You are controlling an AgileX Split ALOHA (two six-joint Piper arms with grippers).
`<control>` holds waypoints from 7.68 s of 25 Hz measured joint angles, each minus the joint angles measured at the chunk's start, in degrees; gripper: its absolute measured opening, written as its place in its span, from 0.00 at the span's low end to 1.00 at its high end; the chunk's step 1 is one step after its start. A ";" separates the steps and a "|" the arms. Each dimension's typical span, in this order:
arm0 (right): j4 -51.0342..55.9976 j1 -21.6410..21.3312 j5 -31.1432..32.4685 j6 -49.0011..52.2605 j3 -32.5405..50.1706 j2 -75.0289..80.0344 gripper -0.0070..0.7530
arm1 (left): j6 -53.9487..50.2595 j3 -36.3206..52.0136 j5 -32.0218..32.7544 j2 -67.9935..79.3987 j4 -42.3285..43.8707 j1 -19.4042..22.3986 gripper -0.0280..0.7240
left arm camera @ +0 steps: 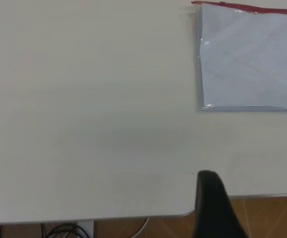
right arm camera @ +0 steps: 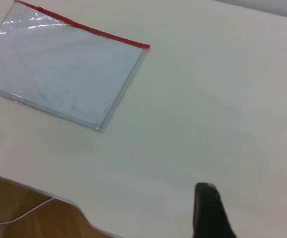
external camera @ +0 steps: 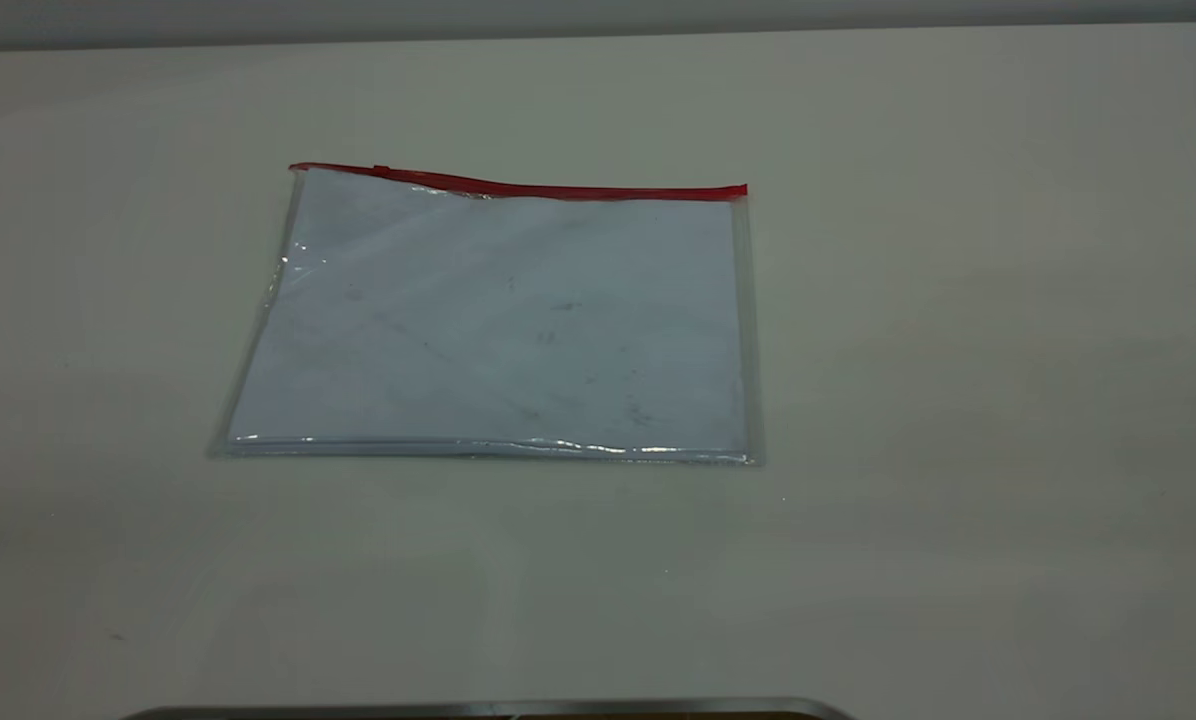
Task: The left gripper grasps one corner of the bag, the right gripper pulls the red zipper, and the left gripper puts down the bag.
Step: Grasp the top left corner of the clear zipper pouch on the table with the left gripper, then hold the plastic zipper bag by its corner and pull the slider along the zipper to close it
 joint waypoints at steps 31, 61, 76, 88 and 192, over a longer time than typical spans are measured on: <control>0.00 0.00 0.00 0.00 0.00 0.00 0.62 | 0.00 0.00 0.00 0.00 0.00 0.00 0.67; 27.61 0.22 -47.51 -34.68 -6.12 64.91 0.69 | 10.12 -10.60 -29.77 60.82 -6.90 0.00 0.68; 51.06 8.71 -46.71 -56.17 -27.25 103.87 0.70 | 25.38 -36.78 -37.40 108.73 -13.84 0.00 0.82; 53.48 8.71 -43.69 -56.24 -33.84 109.43 0.70 | 49.83 -62.43 -30.92 137.84 -38.62 0.00 0.82; 86.02 13.19 -15.05 -84.94 -76.90 153.42 0.06 | 83.00 -72.55 -13.49 139.49 -34.11 -13.81 0.11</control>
